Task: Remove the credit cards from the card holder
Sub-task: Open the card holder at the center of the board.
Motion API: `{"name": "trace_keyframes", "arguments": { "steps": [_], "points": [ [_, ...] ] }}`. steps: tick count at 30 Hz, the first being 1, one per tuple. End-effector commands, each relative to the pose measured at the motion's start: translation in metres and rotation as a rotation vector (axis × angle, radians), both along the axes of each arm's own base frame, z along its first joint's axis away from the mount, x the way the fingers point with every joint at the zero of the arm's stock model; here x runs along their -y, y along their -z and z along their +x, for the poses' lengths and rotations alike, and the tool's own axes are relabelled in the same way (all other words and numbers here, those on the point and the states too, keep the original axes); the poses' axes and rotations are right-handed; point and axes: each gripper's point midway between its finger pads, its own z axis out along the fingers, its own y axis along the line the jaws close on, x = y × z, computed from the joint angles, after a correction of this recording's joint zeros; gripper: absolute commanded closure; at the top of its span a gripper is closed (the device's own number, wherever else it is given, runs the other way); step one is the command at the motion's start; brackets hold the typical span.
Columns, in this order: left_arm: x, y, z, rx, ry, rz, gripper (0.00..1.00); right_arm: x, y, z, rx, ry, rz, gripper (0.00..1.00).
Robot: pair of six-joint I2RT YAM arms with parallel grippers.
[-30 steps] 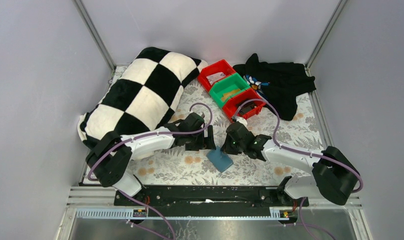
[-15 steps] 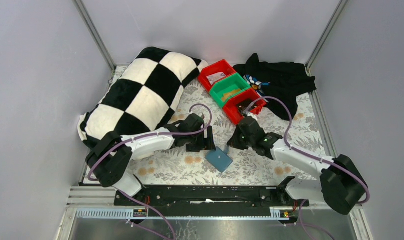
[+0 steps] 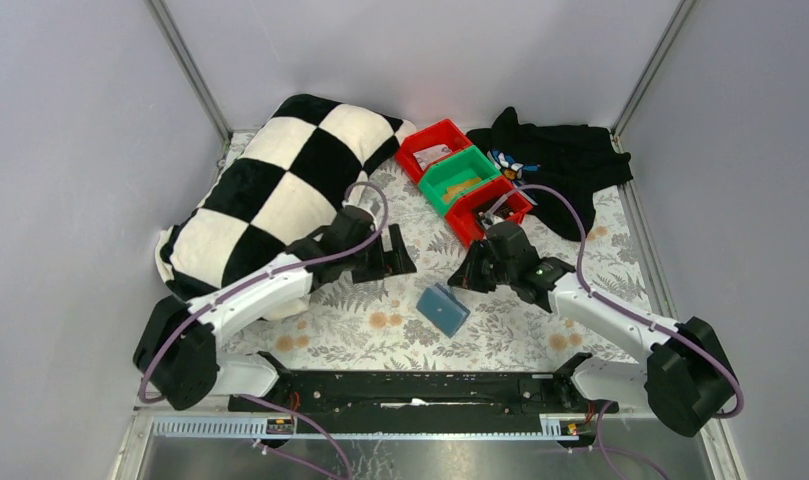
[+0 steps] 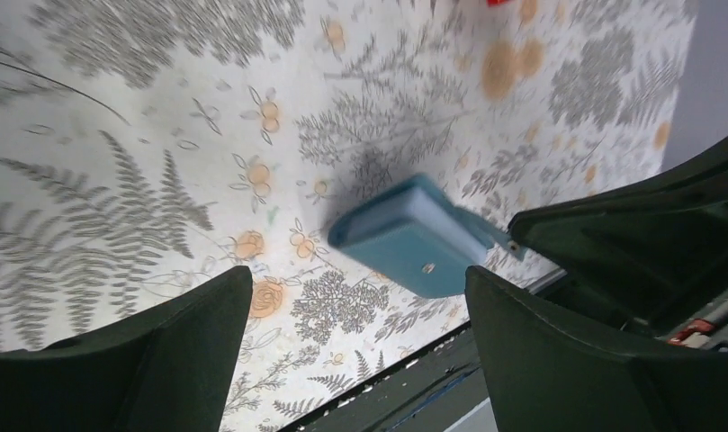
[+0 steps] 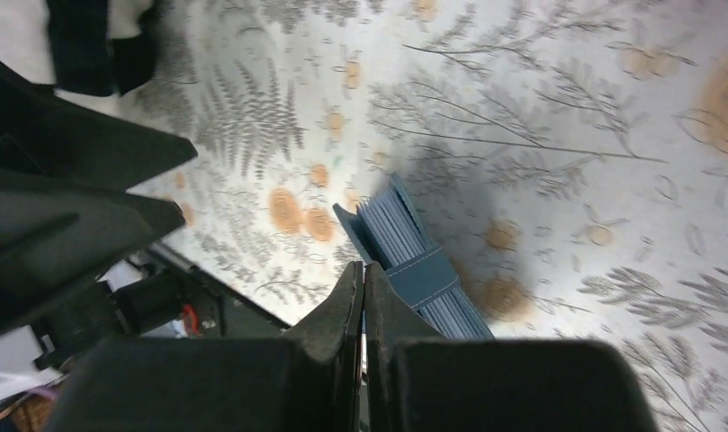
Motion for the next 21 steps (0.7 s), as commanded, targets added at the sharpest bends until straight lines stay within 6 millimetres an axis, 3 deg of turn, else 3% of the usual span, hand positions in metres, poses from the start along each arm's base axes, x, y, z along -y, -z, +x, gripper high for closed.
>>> {"name": "trace_keyframes", "arguments": {
  "steps": [1,6,12,16,21],
  "points": [
    [-0.02,-0.038,0.018,0.102,-0.049,-0.02,0.07,-0.038,-0.05,0.015,0.085,-0.1,0.152,1.0],
    [-0.036,-0.042,0.021,0.116,-0.08,0.019,0.07,-0.059,-0.073,0.016,0.108,-0.151,0.207,1.0],
    [-0.025,-0.027,0.012,0.052,-0.039,-0.022,0.07,-0.063,-0.08,0.017,0.119,-0.144,0.249,1.0],
    [-0.021,-0.019,0.01,0.027,-0.023,-0.03,0.06,-0.05,-0.063,0.018,0.097,-0.096,0.185,1.0],
    [-0.013,-0.013,0.01,0.028,0.016,-0.01,0.06,-0.02,-0.043,0.026,0.035,0.043,0.166,1.0]
  ]
}}
